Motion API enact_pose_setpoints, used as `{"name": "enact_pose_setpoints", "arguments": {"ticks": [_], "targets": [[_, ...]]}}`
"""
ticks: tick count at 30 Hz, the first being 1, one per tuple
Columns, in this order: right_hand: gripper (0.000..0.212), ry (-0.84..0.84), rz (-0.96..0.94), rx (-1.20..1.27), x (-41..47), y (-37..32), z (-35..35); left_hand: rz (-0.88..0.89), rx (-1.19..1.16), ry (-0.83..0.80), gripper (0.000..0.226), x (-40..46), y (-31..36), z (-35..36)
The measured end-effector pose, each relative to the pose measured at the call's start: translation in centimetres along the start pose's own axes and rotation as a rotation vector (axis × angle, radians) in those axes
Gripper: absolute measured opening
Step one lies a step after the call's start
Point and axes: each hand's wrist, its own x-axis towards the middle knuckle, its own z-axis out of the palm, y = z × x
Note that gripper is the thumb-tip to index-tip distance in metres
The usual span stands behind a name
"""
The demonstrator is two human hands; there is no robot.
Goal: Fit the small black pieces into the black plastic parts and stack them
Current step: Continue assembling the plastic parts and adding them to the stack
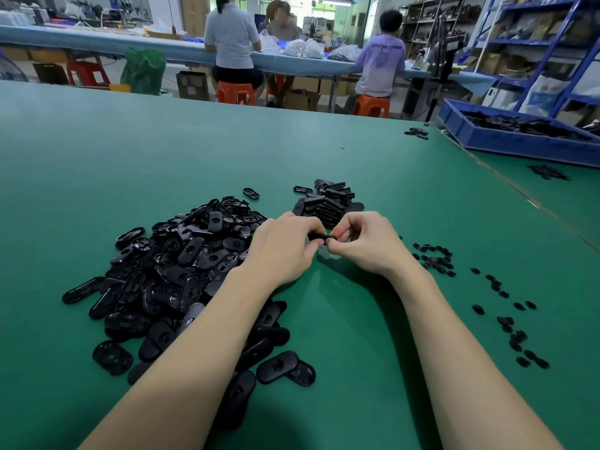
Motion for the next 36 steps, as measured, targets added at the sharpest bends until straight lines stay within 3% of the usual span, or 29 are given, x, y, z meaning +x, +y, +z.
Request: {"name": "enact_pose_setpoints", "arguments": {"ticks": [7, 36], "targets": [[0.012, -0.018, 0.004, 0.012, -0.1, 0.17, -0.11, -0.042, -0.08, -0.06, 0.015, 0.1, -0.3, -0.05], [0.014, 0.007, -0.05, -0.023, 0.47, 0.32, 0.17, -0.116, -0.084, 0.009, 0.011, -0.01, -0.05, -0.18]]}}
